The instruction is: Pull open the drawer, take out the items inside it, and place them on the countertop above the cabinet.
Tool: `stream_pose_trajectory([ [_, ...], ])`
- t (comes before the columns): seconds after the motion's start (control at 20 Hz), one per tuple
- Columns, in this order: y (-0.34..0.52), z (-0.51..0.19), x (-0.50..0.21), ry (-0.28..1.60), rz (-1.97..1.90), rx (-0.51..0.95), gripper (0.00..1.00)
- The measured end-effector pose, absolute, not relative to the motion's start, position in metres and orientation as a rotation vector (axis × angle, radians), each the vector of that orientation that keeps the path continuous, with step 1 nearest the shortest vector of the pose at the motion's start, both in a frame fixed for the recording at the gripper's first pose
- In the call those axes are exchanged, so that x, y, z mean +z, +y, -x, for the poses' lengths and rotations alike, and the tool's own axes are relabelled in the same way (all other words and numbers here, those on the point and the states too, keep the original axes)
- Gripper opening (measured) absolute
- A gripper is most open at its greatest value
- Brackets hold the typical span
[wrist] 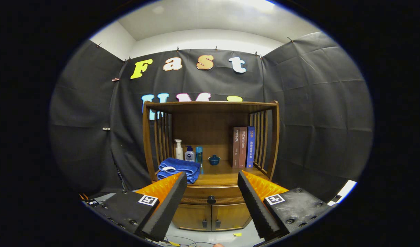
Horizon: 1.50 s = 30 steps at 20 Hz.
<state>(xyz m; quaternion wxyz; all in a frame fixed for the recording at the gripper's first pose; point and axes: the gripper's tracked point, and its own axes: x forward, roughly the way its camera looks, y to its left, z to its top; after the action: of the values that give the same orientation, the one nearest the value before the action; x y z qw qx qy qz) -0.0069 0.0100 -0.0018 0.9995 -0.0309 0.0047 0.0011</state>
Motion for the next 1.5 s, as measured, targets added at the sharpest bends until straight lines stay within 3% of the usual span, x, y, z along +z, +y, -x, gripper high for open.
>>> stream_pose_trajectory([
  [0.75,0.019,0.003,-0.023,-0.002,0.073,0.012,0.98],
  [1.25,0.014,-0.037,-0.127,0.04,0.149,0.018,0.99],
  [1.5,-0.003,-0.092,-0.202,0.166,0.106,-0.007,0.99],
])
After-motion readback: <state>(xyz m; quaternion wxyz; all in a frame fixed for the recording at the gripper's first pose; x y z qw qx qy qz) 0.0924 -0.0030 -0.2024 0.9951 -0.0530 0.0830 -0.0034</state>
